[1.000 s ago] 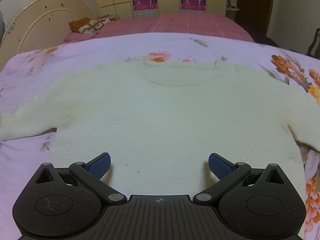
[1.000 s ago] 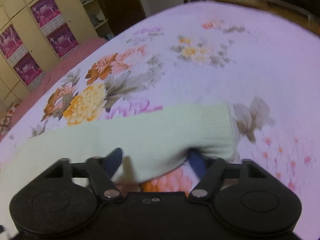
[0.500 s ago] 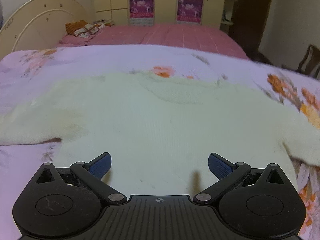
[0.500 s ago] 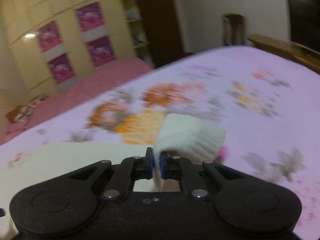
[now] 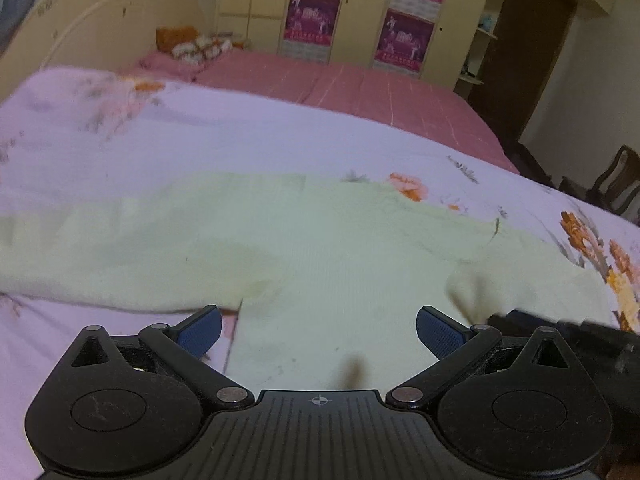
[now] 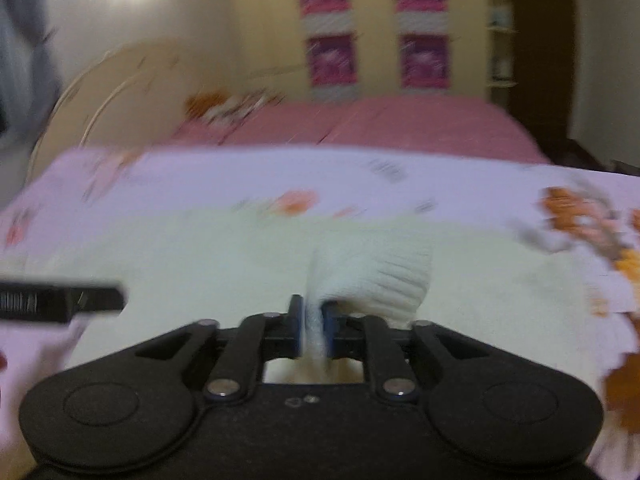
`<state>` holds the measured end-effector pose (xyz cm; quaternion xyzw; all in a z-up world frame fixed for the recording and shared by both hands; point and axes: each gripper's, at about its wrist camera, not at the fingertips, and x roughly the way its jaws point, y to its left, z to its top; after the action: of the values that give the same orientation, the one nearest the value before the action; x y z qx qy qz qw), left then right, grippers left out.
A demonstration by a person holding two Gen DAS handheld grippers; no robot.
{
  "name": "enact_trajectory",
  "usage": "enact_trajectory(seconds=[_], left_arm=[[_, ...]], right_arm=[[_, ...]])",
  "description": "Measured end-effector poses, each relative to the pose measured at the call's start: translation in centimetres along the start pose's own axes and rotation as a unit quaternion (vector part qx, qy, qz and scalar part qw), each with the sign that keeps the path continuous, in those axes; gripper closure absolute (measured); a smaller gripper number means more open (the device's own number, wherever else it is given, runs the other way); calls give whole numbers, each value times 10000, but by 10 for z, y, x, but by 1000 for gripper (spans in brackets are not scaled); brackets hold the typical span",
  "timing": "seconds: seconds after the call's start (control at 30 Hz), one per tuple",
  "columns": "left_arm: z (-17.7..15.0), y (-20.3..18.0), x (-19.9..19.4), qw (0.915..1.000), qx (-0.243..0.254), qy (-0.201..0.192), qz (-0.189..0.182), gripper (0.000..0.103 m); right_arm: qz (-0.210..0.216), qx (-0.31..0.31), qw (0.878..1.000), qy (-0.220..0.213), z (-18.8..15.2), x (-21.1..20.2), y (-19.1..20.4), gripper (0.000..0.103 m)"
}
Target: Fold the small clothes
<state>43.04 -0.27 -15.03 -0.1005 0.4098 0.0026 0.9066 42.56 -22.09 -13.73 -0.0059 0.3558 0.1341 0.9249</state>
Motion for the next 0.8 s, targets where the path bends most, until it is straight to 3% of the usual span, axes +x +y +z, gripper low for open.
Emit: enact_trajectory(seconds=[0.13,0.27,0.3,0.33,0.37,0.4,0.47,0.7,0.77,0.8], left_arm=[[-3,1,11,9988,5,109,-483,0],[-13,-22,22,9942,255,308,-994,3],[-15,-29,27,9924,277,363,-1143,10],[-17,-36,34,9896,272,462,-1335,26],[-19,-41,41,9867,212,623,-1486,33],[-21,-45,49,9846,105,776,-1563,33],[-25,-53,59,9841,-14,803,-1584,33],[-28,-65,69,9809,-495,670,-1757,37],[-36,-64,66,9802,-723,632,-1729,78],[-37,-60,69,9784,-937,621,-1736,82]], right_arm=[[379,-105,9992,91,-2,-7,18,80],[-53,182,9998,-25,-5,-31,-6,74],[-213,339,9992,-17,-9,-40,-15,73],[-368,495,9981,0,-15,-46,-24,69],[-548,666,9963,24,-20,-53,-36,66],[-644,757,9950,38,-24,-55,-46,65],[-855,938,9919,40,-35,-66,-62,51],[-1099,1030,9886,-11,-54,-77,-82,50],[-1118,1113,9875,-7,-57,-75,-87,50],[-1129,1135,9871,-12,-59,-76,-89,50]])
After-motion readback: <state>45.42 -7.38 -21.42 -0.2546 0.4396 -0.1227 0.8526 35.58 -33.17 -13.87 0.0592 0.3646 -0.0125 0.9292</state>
